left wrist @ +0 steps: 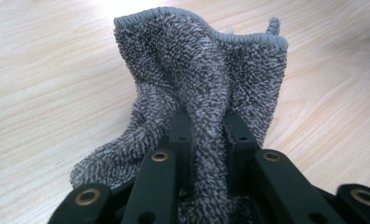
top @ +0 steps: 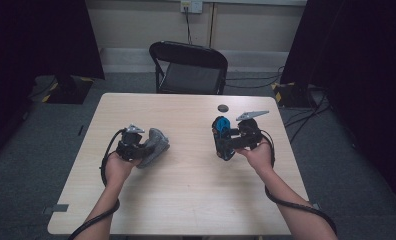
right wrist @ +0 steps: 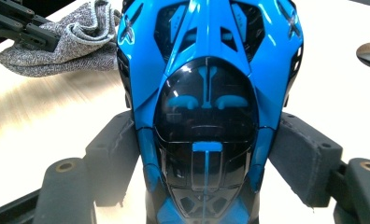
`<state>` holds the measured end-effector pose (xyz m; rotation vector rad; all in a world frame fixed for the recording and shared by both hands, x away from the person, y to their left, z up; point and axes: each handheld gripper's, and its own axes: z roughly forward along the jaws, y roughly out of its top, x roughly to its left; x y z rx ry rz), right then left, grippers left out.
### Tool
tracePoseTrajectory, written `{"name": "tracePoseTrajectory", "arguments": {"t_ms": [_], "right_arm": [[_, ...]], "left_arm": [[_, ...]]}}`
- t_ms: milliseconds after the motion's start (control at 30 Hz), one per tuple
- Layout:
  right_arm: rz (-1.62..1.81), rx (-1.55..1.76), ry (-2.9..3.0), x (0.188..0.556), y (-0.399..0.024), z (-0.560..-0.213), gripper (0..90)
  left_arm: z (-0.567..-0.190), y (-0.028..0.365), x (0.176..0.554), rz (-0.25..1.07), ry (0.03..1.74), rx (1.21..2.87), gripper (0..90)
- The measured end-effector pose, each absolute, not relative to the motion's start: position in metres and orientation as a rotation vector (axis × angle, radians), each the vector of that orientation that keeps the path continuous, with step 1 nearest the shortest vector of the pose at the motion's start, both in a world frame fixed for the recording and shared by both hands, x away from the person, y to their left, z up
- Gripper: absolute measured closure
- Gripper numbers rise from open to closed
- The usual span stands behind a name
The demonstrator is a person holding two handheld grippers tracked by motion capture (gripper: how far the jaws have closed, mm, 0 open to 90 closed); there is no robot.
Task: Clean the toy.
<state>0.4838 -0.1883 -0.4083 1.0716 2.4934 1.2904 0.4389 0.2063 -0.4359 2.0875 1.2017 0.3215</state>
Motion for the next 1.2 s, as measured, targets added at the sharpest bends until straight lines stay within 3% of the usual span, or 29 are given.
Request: {"name": "tracePoseTrajectory", "arguments": {"t_ms": [667, 1200], "right_arm": [[1.18, 1.208, 2.448, 0.475, -0.257, -0.426, 27.5], [1.049, 1.247, 2.453, 0.481, -0.263, -0.446, 27.4]], "left_arm": [[-0.453, 0.225, 0.441, 0.387, 1.267, 2.137, 76.9], [-0.46, 0.222, 0.446, 0.387, 1.265, 2.131, 76.1]]}}
